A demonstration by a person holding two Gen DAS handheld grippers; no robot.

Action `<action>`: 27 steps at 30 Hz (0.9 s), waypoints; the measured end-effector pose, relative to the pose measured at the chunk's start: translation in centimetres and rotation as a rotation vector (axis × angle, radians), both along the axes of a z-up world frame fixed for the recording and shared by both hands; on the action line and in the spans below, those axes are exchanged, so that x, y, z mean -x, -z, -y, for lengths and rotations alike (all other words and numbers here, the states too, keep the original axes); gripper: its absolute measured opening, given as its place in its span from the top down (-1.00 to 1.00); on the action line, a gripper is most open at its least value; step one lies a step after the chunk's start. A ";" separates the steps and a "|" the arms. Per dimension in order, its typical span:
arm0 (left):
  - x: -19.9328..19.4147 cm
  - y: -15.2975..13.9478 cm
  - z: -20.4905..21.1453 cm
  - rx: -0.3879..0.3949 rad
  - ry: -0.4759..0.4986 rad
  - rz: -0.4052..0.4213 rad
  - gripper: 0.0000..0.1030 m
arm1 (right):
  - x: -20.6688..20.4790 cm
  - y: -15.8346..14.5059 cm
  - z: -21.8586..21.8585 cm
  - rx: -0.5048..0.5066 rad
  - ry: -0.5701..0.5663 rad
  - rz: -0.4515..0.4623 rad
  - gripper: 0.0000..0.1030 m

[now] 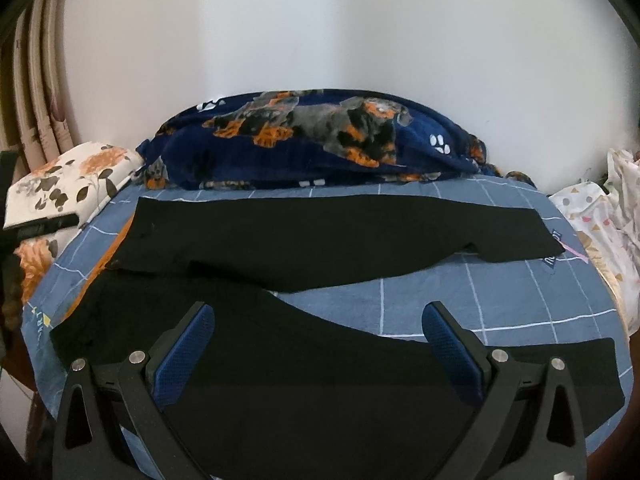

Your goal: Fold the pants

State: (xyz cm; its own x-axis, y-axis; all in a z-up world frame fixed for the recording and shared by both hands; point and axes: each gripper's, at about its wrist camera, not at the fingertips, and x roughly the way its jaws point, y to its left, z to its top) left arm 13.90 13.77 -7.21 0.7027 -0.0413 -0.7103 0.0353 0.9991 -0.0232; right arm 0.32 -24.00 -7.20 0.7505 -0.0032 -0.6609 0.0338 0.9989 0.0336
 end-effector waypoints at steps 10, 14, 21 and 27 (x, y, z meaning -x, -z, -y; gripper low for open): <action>-13.7 5.2 -3.1 0.027 0.132 -0.103 -0.81 | -3.5 3.4 -1.3 0.023 -0.026 -0.106 -1.00; -17.1 7.2 -2.8 0.020 0.214 -0.148 -0.81 | -4.7 4.7 -1.2 0.033 -0.022 -0.146 -1.00; -20.7 10.4 -1.0 0.014 0.324 -0.247 -0.10 | -6.2 5.8 -0.9 0.031 -0.011 -0.187 -1.00; -20.2 10.0 -0.5 0.005 0.304 -0.214 0.74 | -6.5 6.0 -1.4 0.040 -0.019 -0.193 -1.00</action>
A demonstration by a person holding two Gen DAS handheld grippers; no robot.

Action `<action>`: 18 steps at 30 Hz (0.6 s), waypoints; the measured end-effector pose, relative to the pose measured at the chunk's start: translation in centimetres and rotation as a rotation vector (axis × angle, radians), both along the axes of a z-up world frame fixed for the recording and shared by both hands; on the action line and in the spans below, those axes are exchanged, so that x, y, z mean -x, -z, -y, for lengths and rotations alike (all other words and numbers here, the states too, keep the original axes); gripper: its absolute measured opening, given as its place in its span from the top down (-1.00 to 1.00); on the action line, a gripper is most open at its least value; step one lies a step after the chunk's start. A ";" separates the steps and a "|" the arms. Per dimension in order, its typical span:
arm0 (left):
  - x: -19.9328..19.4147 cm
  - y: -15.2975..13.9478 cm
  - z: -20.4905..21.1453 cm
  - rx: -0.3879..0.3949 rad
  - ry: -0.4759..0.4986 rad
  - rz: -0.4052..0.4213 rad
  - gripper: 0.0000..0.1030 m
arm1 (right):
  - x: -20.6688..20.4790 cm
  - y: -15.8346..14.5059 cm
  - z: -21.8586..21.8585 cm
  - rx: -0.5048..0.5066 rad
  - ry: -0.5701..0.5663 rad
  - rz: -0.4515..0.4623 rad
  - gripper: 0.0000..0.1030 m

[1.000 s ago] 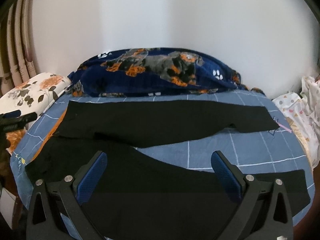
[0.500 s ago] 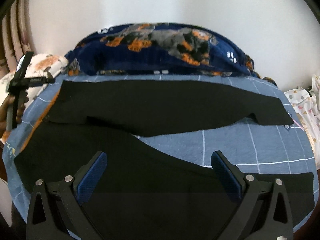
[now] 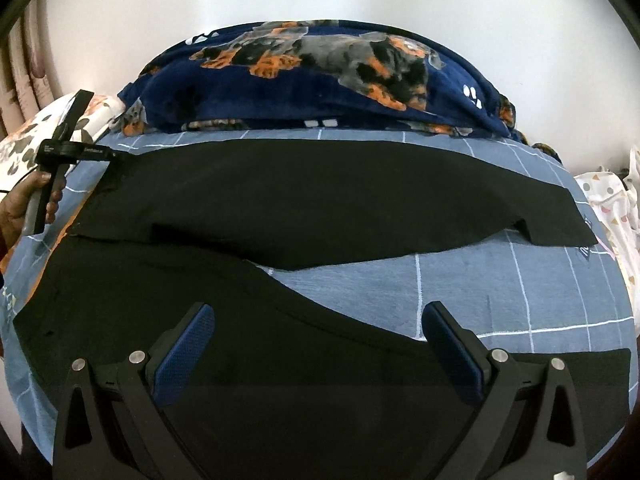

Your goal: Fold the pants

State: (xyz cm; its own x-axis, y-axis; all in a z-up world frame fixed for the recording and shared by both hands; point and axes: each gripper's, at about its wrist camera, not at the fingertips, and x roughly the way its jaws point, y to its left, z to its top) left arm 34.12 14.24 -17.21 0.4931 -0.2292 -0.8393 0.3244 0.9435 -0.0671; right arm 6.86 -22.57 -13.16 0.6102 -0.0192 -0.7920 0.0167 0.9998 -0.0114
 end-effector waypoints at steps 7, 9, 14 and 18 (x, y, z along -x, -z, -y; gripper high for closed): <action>5.6 -5.0 1.0 -0.002 -0.041 0.159 0.79 | -0.6 -1.3 0.5 -0.059 0.004 0.029 -1.00; 7.7 -6.8 0.8 0.027 -0.044 0.205 0.79 | -0.8 -2.0 1.0 -0.124 0.001 0.045 -1.00; 14.3 -11.0 1.8 0.043 -0.016 0.320 0.79 | -2.9 -3.5 2.7 -0.350 -0.021 0.059 -1.00; 19.6 -12.1 1.7 0.072 -0.019 0.339 0.78 | -5.7 -3.0 4.5 -0.580 -0.001 0.022 -0.91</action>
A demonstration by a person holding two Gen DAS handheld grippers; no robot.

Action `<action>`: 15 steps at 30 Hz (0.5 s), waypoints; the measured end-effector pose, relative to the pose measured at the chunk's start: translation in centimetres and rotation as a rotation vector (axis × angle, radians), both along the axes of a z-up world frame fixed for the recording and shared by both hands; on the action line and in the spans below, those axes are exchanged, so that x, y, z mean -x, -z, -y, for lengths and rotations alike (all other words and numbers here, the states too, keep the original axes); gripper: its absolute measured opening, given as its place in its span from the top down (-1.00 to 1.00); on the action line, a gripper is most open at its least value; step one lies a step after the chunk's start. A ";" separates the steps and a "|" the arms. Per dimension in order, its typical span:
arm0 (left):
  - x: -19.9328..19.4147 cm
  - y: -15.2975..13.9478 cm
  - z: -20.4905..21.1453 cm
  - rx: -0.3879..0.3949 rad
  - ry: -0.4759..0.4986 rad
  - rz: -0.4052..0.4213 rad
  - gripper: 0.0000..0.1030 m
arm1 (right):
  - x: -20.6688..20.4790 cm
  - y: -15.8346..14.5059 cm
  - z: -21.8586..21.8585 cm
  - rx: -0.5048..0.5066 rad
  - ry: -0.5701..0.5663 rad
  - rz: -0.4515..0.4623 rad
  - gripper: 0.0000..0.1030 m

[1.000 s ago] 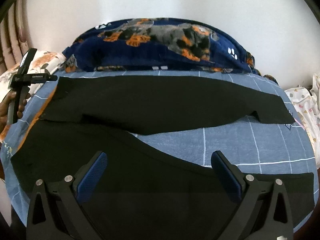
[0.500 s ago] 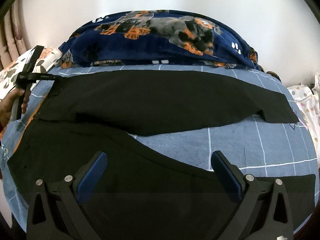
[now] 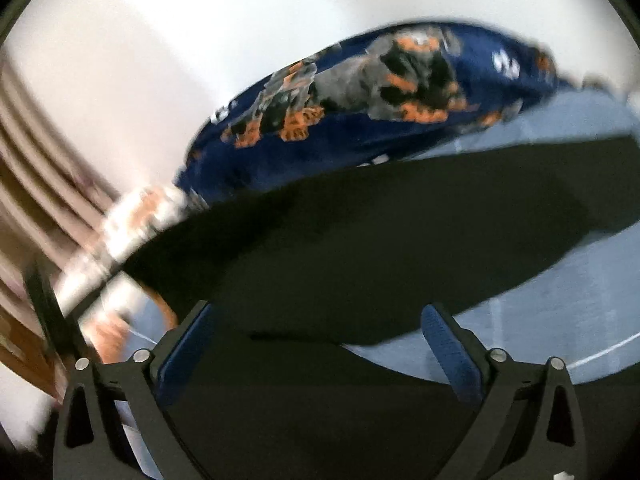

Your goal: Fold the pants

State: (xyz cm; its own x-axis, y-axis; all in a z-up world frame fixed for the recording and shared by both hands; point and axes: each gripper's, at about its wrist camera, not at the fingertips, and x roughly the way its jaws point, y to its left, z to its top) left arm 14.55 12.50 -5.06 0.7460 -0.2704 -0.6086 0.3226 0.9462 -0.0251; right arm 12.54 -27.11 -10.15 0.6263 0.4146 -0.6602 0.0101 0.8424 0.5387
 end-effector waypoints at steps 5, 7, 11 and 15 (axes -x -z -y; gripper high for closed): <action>4.9 0.4 0.2 0.027 -0.004 -0.019 0.78 | -4.2 1.3 1.9 -0.242 0.028 -0.058 -0.81; 6.6 0.9 0.3 0.046 -0.011 -0.038 0.78 | -5.8 1.8 2.1 -0.284 0.027 -0.082 -0.80; 7.9 2.0 0.0 0.113 -0.035 -0.104 0.77 | -9.3 3.6 2.5 -0.334 0.060 -0.148 -0.73; 8.1 2.9 -0.2 0.126 -0.055 -0.136 0.76 | -12.1 6.4 2.9 -0.406 0.090 -0.244 0.72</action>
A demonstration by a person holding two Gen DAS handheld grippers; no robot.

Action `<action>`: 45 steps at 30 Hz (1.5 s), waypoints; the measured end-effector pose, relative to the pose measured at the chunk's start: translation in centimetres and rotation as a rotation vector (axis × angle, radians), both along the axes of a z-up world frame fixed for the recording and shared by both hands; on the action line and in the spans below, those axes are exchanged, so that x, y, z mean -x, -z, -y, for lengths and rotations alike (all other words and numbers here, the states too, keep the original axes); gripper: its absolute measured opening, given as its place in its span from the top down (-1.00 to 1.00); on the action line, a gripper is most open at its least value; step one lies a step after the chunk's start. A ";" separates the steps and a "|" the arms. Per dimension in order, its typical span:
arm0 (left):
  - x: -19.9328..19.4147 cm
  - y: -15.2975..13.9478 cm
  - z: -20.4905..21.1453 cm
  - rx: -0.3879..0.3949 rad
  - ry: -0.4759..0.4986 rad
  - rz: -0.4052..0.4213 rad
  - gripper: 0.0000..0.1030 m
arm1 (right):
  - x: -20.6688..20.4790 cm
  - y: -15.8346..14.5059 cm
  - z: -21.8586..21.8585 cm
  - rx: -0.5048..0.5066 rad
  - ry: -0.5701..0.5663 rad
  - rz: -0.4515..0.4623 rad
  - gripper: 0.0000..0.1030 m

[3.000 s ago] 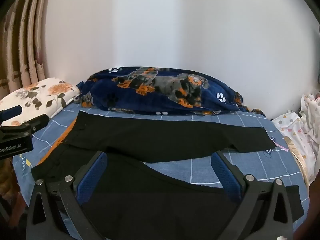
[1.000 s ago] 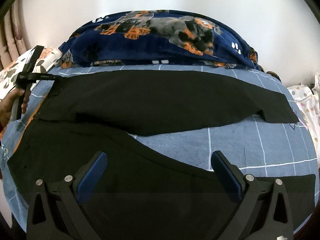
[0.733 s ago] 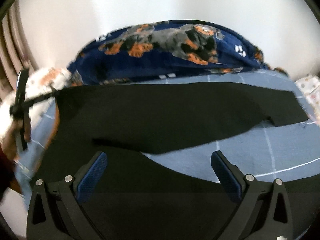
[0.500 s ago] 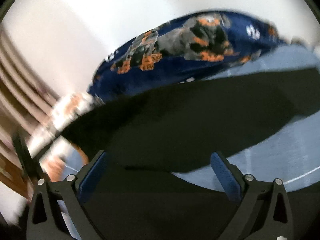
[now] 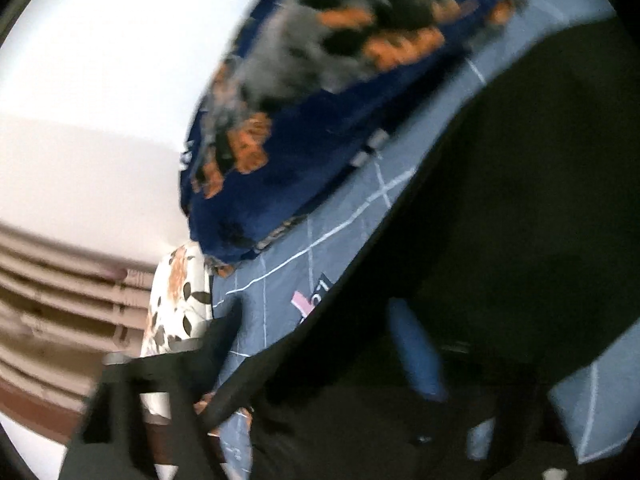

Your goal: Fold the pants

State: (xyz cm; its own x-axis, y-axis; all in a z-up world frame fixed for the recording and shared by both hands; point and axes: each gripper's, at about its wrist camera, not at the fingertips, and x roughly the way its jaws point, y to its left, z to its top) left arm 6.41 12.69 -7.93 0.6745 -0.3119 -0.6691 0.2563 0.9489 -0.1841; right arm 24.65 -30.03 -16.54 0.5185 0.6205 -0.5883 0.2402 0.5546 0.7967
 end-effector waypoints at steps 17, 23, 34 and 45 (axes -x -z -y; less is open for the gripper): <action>3.1 2.2 -4.9 -0.070 -0.099 -0.096 0.76 | 19.6 -3.1 -3.5 0.124 -0.091 0.101 0.90; 5.4 4.0 -5.8 -0.068 -0.127 -0.157 0.76 | 22.8 -1.0 -4.9 0.123 -0.119 0.037 0.90; 8.1 5.7 -6.2 -0.072 -0.143 -0.220 0.76 | 26.8 1.7 -5.1 0.117 -0.143 -0.058 0.90; 9.1 0.8 -8.4 -0.148 -0.329 -0.048 0.75 | 27.2 3.3 -5.1 0.119 -0.146 -0.099 0.90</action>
